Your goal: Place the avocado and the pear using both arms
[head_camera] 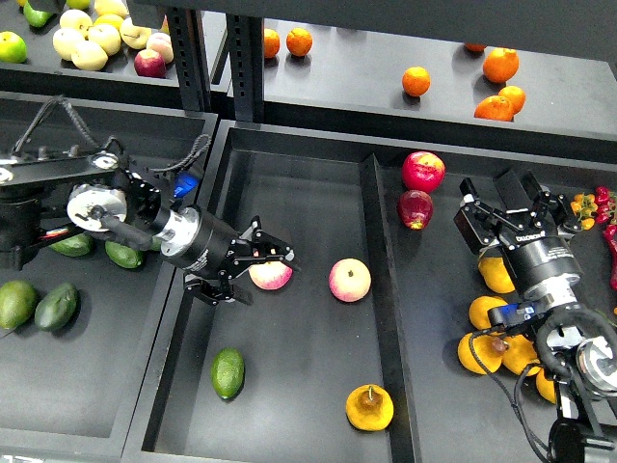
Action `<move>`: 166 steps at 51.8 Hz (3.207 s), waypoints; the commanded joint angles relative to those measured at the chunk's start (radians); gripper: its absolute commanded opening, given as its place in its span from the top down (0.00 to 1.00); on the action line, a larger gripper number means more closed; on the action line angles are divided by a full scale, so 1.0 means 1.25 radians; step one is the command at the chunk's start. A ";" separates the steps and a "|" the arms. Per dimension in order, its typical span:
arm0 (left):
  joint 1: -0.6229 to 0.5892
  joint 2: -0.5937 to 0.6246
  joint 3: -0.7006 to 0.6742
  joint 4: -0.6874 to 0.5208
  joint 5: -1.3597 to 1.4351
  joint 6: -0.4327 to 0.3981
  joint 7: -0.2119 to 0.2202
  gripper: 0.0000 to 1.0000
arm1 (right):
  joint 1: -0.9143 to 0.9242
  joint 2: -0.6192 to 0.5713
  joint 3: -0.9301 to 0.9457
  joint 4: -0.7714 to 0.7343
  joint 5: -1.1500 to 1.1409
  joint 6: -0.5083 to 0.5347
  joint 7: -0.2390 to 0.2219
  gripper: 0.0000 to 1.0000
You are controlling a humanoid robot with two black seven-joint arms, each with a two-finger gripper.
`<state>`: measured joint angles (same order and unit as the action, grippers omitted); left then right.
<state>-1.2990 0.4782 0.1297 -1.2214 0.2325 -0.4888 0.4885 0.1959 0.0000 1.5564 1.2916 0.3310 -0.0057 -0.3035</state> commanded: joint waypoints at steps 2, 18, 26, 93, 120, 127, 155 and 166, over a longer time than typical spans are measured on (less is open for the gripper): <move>-0.025 -0.046 0.118 0.004 0.043 0.000 0.000 0.01 | 0.047 0.000 0.029 -0.010 -0.003 -0.005 0.000 0.00; -0.037 -0.136 0.225 0.091 0.058 0.000 0.000 0.01 | 0.060 0.000 0.036 -0.028 -0.003 -0.004 0.000 0.00; -0.024 -0.180 0.252 0.155 0.057 0.000 0.000 0.01 | 0.060 0.000 0.036 -0.028 -0.002 -0.003 0.000 0.00; 0.153 -0.342 0.279 0.426 0.066 0.000 0.000 0.01 | 0.067 0.000 0.035 -0.023 0.001 0.008 -0.001 0.00; 0.157 -0.354 0.267 0.462 0.066 0.000 0.000 0.07 | 0.067 0.000 0.035 -0.023 0.003 0.009 -0.004 0.00; 0.162 -0.357 0.266 0.470 0.066 0.000 0.000 0.11 | 0.067 0.000 0.034 -0.023 0.003 0.009 -0.004 0.00; 0.174 -0.362 0.251 0.485 0.059 0.000 0.000 0.26 | 0.064 0.000 0.034 -0.020 0.003 0.009 -0.006 0.00; 0.197 -0.363 0.250 0.491 0.059 0.000 0.000 0.30 | 0.062 0.000 0.034 -0.020 0.003 0.009 -0.006 0.00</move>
<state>-1.0684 0.0250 0.4432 -0.6118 0.3068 -0.4887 0.4887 0.2732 0.0000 1.5982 1.2668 0.3346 0.0060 -0.3114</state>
